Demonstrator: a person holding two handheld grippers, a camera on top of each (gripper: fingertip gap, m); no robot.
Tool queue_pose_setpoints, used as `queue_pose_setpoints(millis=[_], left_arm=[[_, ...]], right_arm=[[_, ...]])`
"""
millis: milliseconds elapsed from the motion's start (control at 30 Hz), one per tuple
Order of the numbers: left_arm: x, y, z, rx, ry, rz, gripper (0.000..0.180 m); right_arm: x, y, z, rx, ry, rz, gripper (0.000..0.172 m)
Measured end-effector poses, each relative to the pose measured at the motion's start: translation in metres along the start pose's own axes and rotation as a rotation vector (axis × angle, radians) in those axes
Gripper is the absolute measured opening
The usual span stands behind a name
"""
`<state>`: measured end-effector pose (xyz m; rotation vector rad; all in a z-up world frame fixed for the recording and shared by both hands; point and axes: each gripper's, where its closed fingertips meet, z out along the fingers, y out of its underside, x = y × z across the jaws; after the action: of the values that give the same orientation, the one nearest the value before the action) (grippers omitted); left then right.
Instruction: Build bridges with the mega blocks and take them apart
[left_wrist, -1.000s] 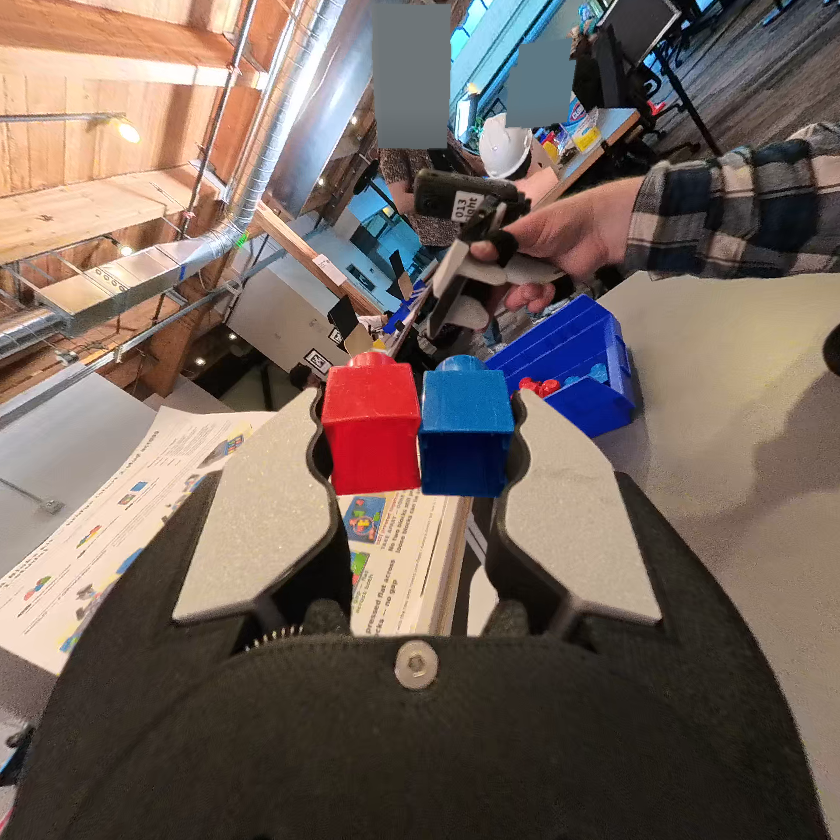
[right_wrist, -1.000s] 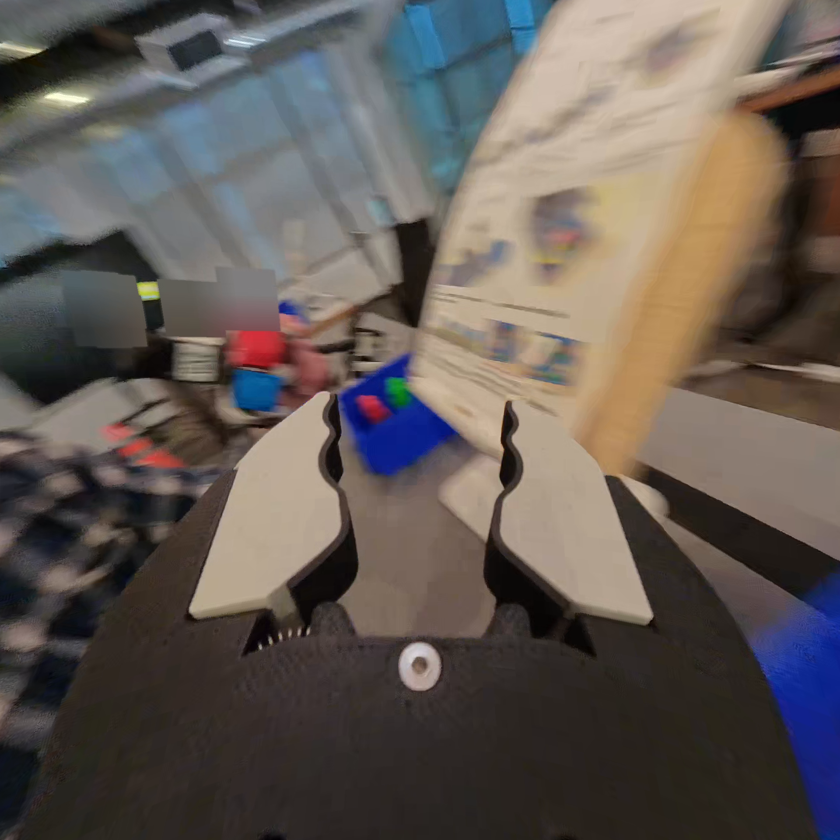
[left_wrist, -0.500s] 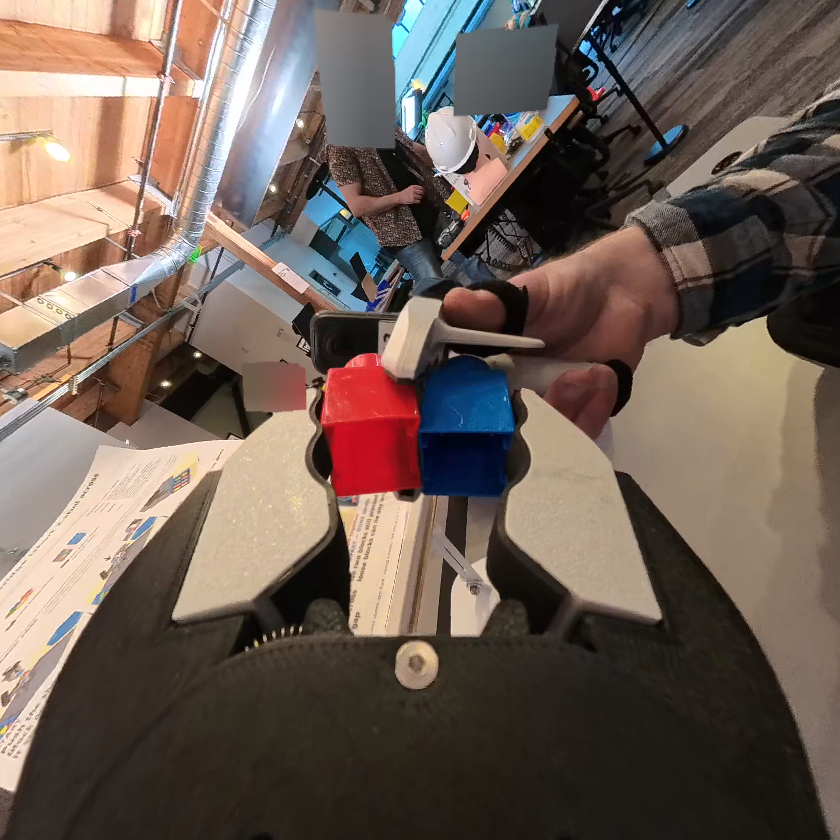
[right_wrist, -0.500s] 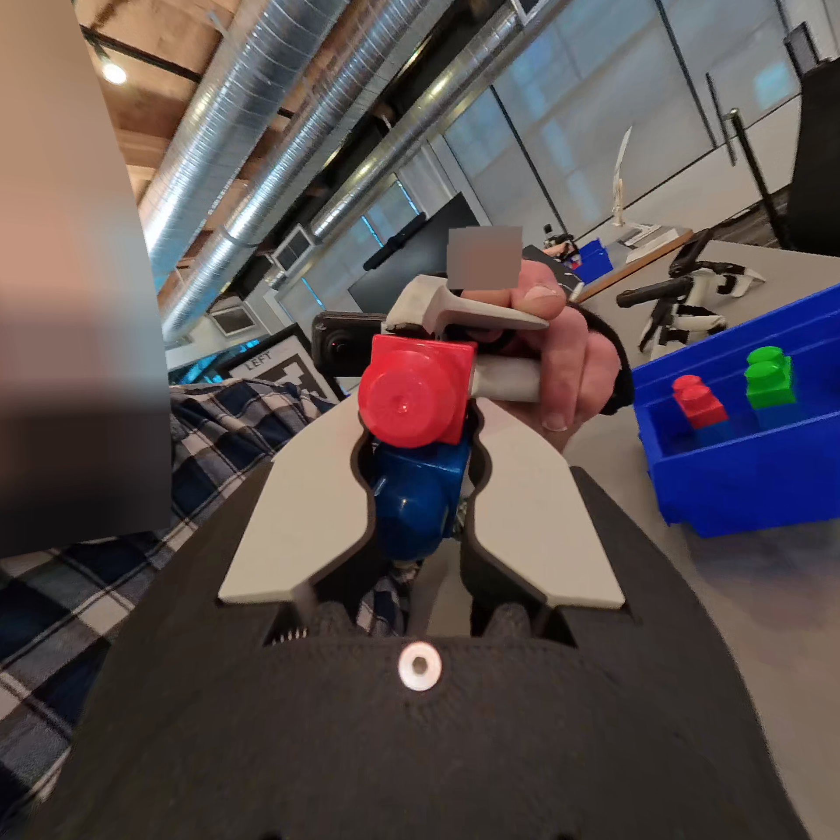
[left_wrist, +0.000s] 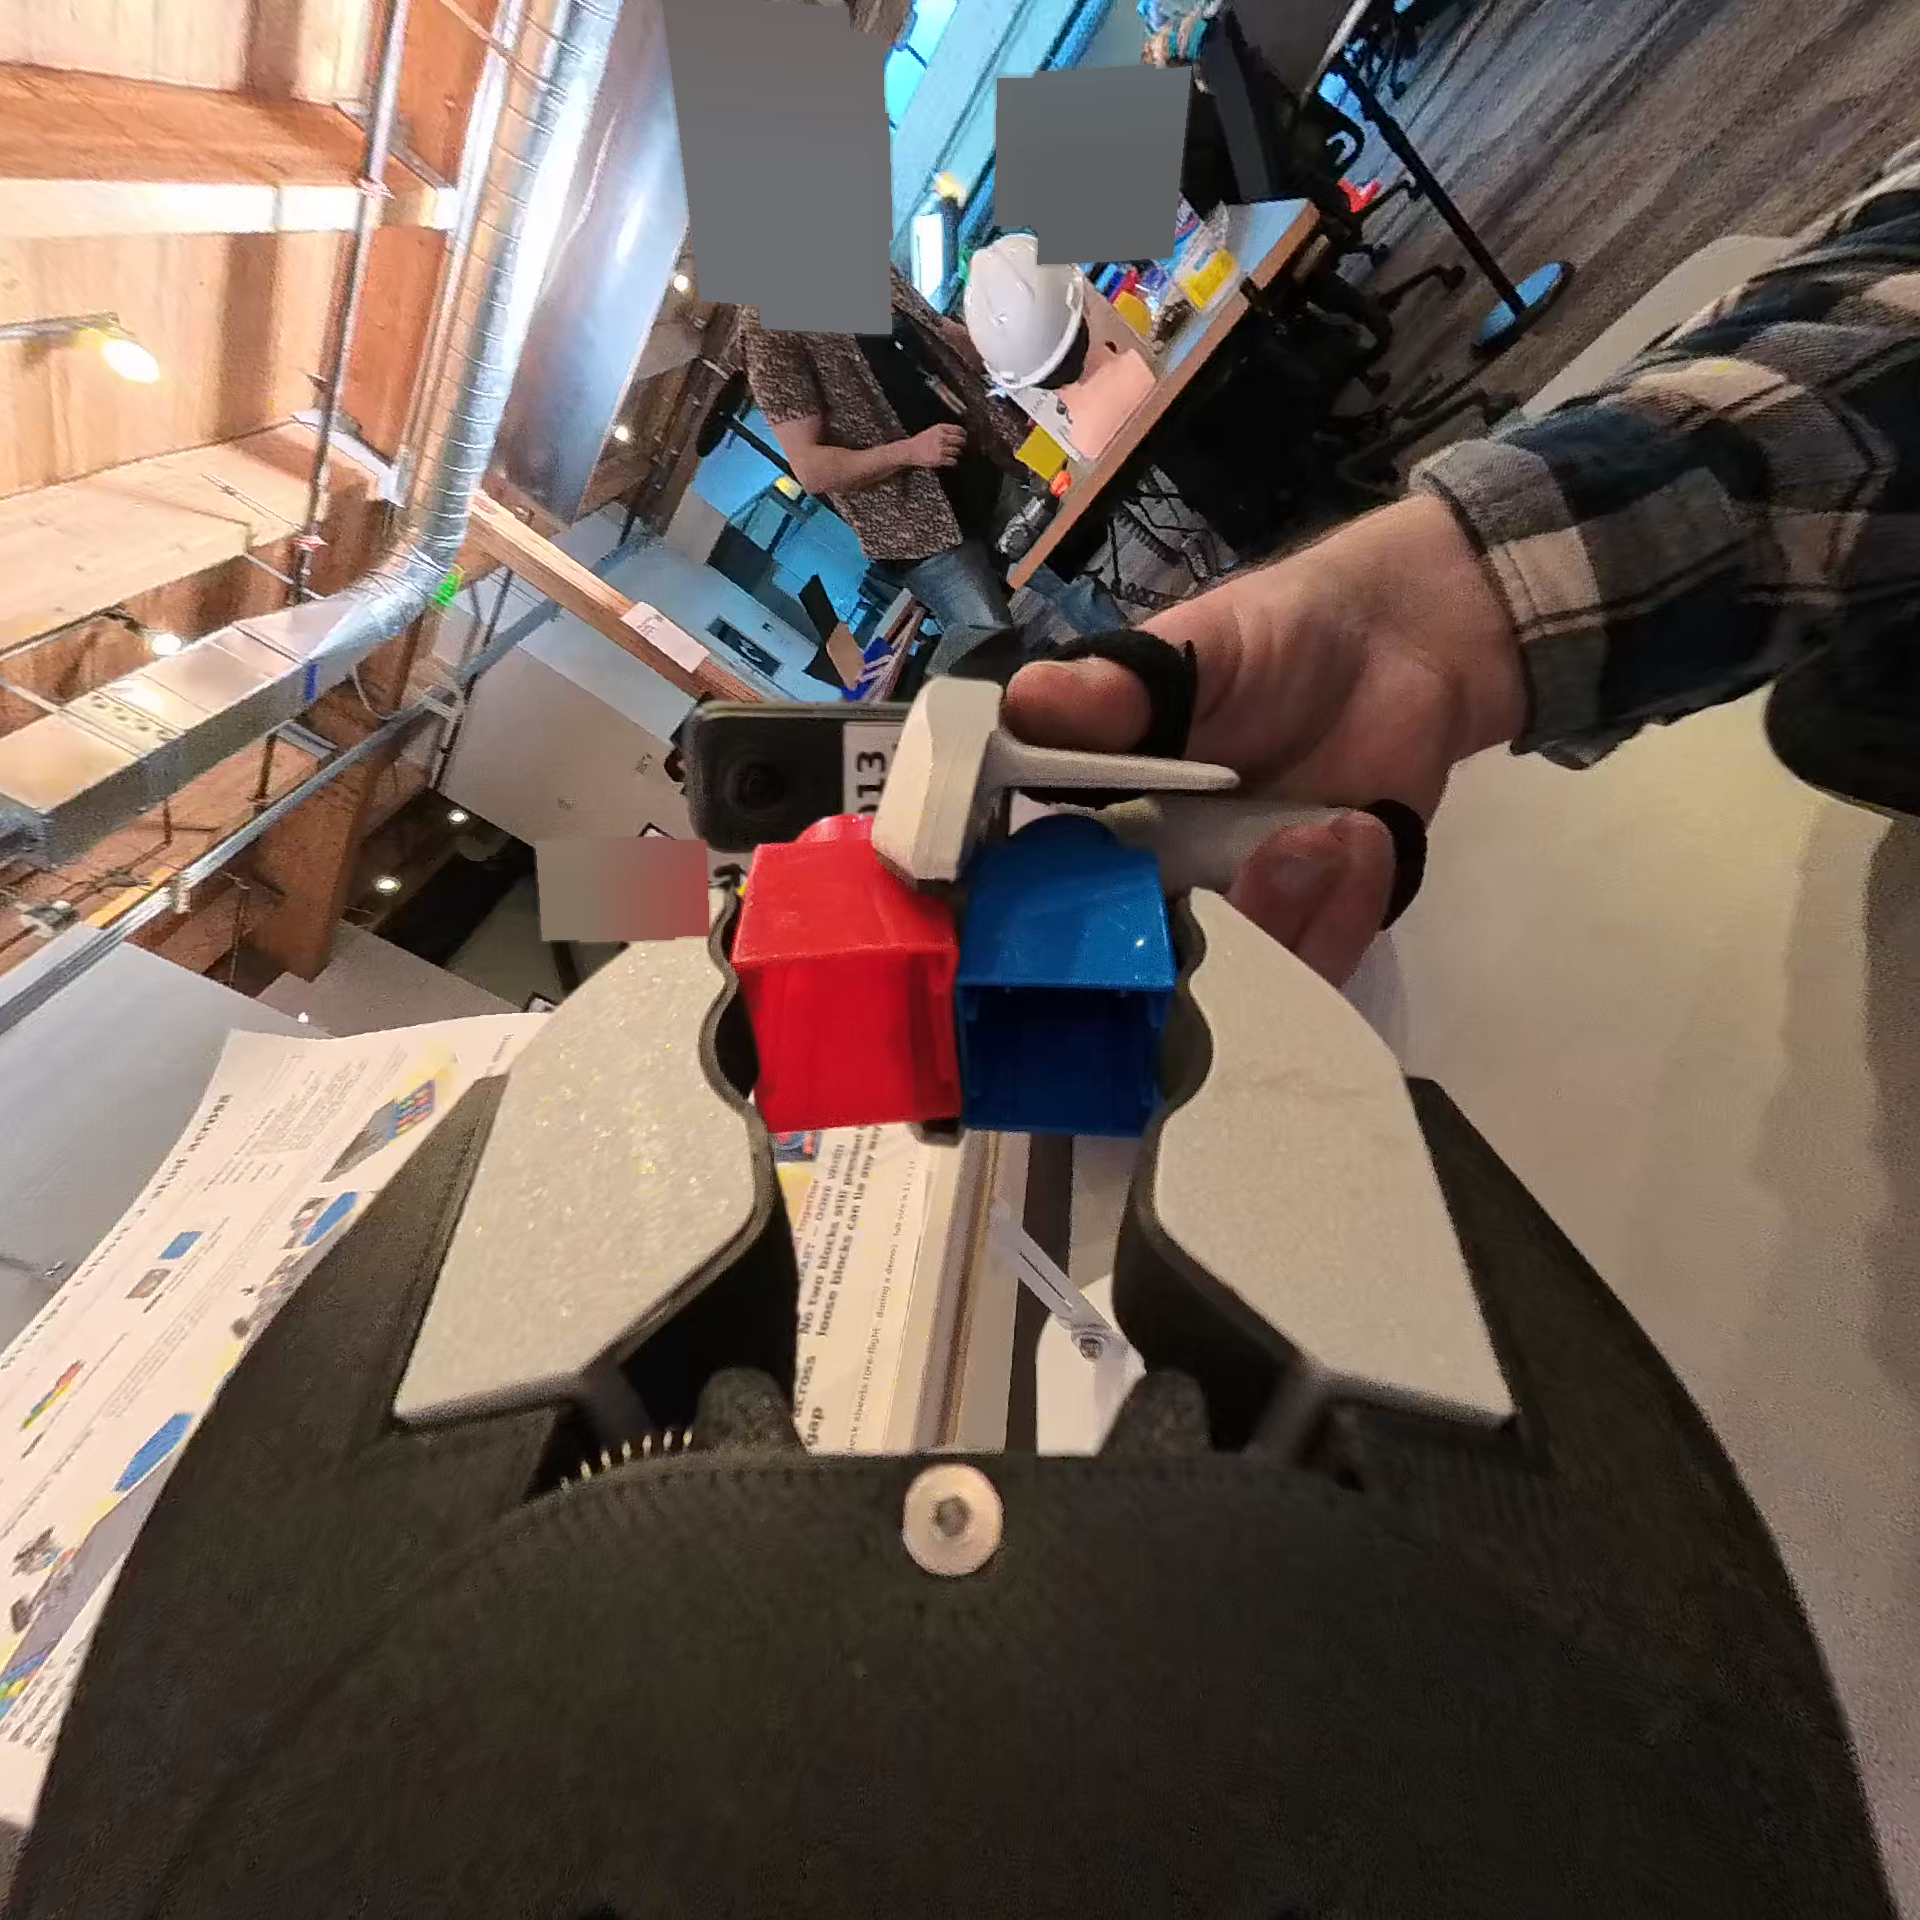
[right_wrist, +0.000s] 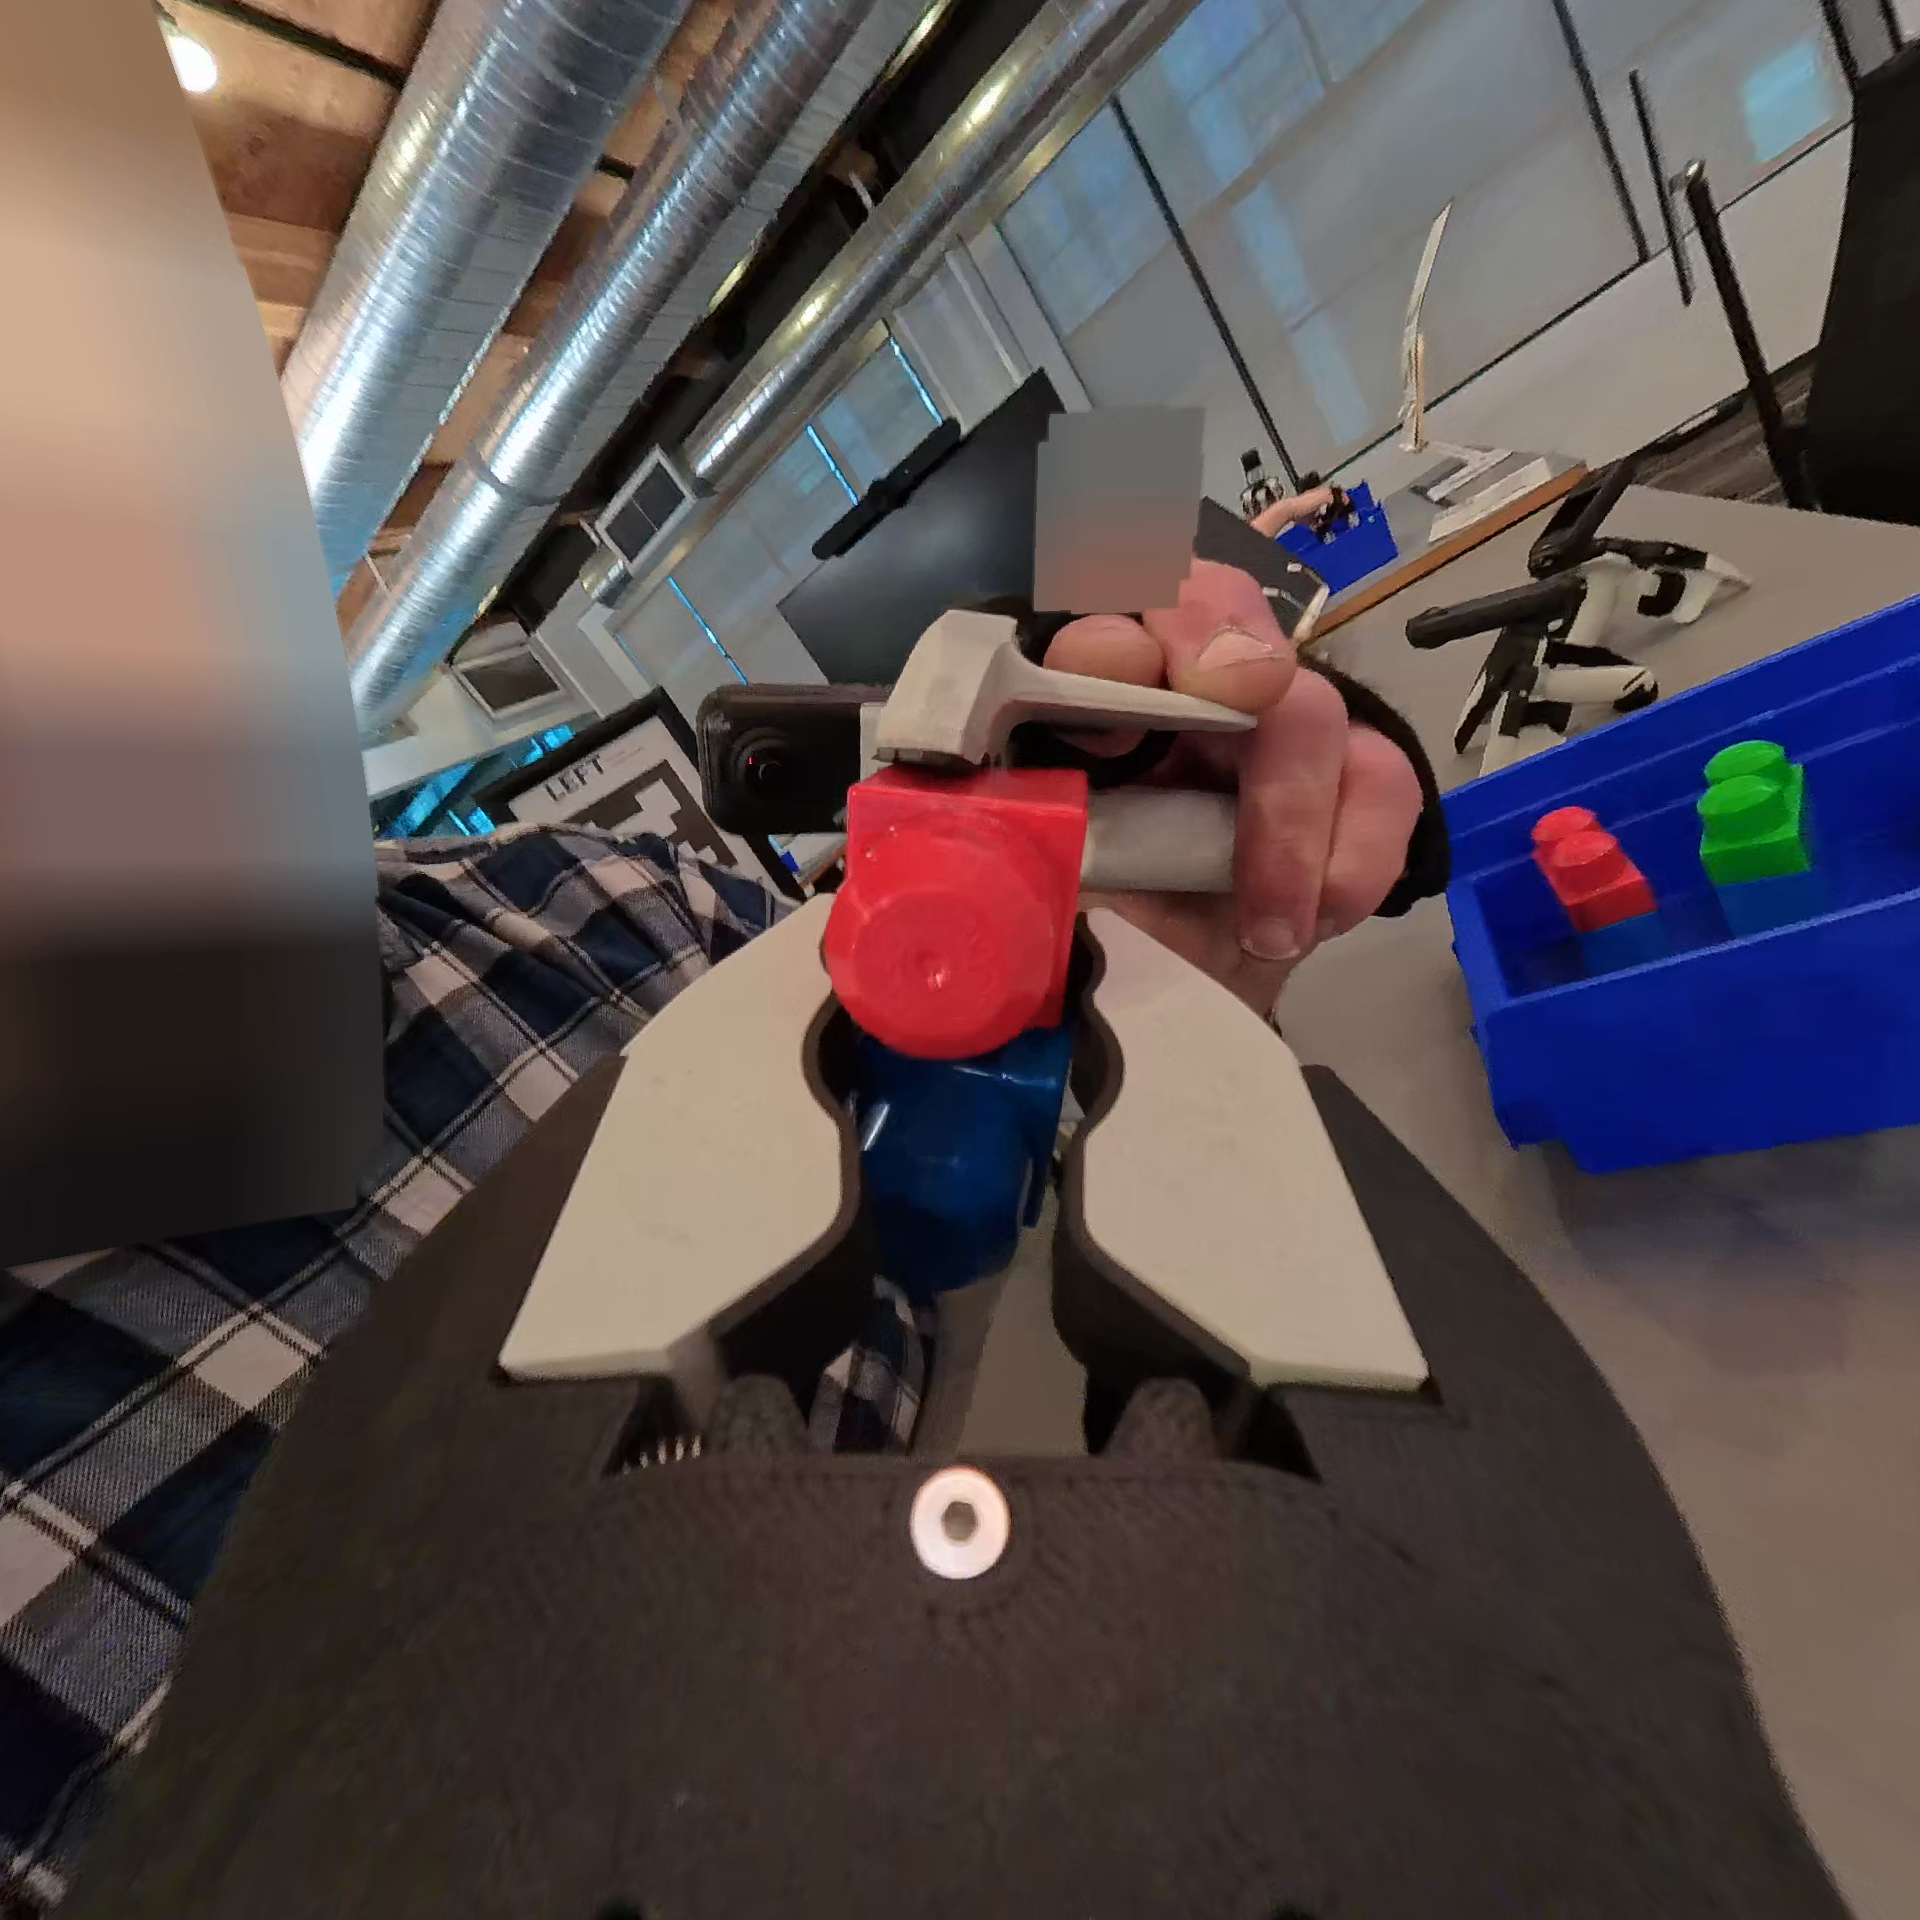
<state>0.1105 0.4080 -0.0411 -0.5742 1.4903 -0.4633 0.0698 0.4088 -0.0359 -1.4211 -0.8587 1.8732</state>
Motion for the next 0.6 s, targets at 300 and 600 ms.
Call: queue_pose_setpoints(millis=[300, 600], left_arm=[[0.026, -0.009, -0.009, 0.063, 0.262, -0.144, 0.075], [0.043, -0.006, -0.017, 0.036, 0.395, -0.139, 0.076]], right_arm=[[-0.006, 0.032, -0.003, -0.259, 0.038, -0.027, 0.059], [0.0, 0.045, 0.008, -0.273, -0.027, 0.001, 0.038]])
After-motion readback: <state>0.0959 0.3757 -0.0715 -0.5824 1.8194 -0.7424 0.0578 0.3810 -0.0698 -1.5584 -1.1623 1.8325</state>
